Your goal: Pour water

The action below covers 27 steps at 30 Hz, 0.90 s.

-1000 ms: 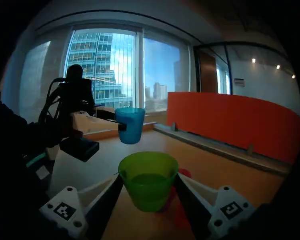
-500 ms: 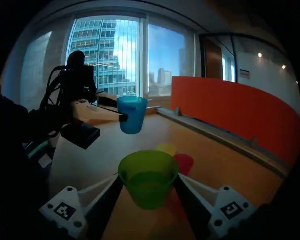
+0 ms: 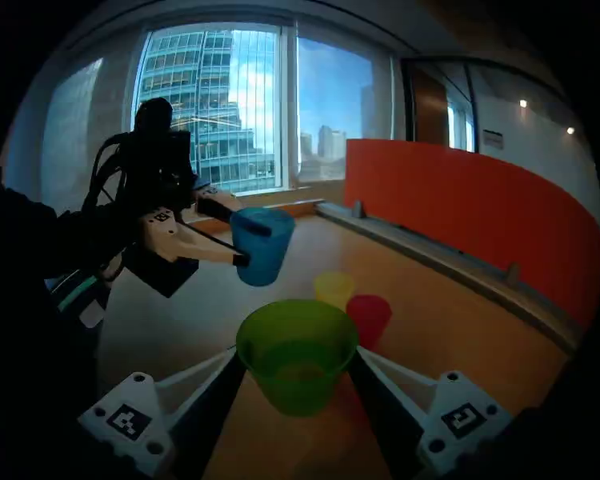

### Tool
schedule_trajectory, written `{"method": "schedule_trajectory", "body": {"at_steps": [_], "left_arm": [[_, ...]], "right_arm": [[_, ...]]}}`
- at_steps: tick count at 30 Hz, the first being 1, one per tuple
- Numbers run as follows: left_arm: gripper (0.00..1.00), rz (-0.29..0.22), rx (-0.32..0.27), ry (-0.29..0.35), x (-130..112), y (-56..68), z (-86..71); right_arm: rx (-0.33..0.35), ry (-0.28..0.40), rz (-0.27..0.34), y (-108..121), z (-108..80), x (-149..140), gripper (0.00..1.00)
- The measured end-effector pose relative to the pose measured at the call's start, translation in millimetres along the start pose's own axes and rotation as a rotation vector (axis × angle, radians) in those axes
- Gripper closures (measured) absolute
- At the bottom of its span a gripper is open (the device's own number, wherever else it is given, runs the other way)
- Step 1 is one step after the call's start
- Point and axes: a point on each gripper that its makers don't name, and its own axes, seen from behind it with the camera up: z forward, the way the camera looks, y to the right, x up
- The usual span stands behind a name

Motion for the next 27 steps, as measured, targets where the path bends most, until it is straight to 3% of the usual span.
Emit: {"method": "schedule_trajectory", "body": {"at_steps": [11,20,27], "left_arm": [[0.18,0.013,-0.038,-0.108,-37.0,6.5,6.7],[0.18,0.052,-0.069,-0.202,-66.3,12.6,11.5],[0.18,0.07,-0.082,-0.242,-79.9,12.9,17.5]], "right_arm": [[0.014,-0.045,-0.002,-1.2,3.9,-13.5,0.1],[0.026,-0.085,-0.001,-2.9,7.9,-27.0,0.1],[0.03,-0.095,0.014,-1.9,11.1,-32.2,0.11]]}}
